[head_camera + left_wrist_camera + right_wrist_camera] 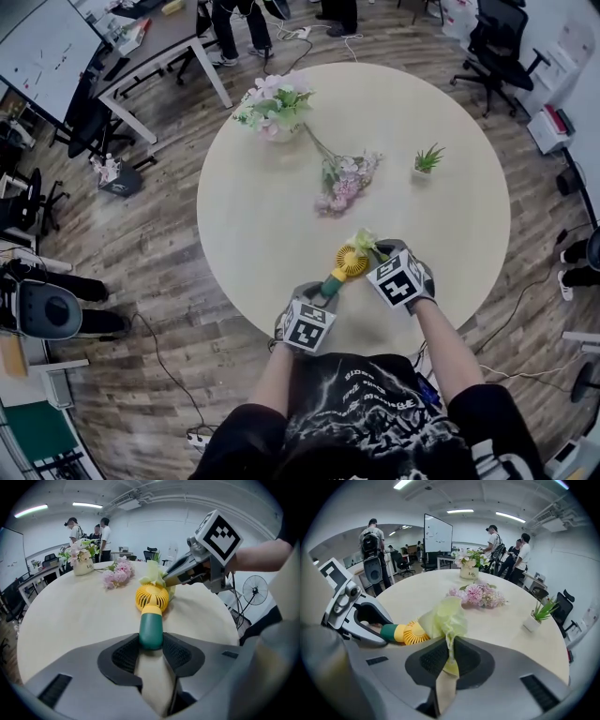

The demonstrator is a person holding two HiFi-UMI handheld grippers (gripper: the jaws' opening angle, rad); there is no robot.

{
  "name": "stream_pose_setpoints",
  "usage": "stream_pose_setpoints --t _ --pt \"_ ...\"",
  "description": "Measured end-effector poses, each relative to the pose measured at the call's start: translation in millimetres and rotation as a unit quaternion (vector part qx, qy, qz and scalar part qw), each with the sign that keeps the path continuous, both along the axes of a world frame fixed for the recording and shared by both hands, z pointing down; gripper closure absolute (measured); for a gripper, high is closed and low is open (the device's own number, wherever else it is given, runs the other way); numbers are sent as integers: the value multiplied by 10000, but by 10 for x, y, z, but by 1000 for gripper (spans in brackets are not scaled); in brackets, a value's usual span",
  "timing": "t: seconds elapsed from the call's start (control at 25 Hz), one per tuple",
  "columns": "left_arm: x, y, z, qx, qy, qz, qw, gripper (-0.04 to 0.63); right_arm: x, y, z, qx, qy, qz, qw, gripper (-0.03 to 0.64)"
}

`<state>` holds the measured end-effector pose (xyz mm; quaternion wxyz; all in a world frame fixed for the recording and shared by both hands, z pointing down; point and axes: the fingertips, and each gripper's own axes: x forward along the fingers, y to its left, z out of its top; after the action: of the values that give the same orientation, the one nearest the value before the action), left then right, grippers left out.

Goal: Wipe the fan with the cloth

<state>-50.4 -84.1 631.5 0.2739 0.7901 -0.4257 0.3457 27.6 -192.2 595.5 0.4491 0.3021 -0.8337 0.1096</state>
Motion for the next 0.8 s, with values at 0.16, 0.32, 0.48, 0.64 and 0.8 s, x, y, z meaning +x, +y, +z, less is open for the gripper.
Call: stream_pose_setpoints --t 0.16,0.32,0.48,0.64,0.8 --pt "-2 16 13 -21 72 249 9997 419 -126 -69 6 48 0 -282 9996 581" --pt "-14 31 15 -24 86 352 9993 419 -273 -131 10 2 -38 -448 9990 583" --pt "-12 16 -3 -42 124 351 9993 419 -407 -149 -42 -67 -99 -776 9969 584" --pt "-4 29 -8 -78 25 409 9991 419 -537 -100 -75 -89 24 -1181 9930 584" --pt "-14 8 -7 -56 -100 447 9989 419 -688 -23 -93 -104 -8 -1407 9900 584"
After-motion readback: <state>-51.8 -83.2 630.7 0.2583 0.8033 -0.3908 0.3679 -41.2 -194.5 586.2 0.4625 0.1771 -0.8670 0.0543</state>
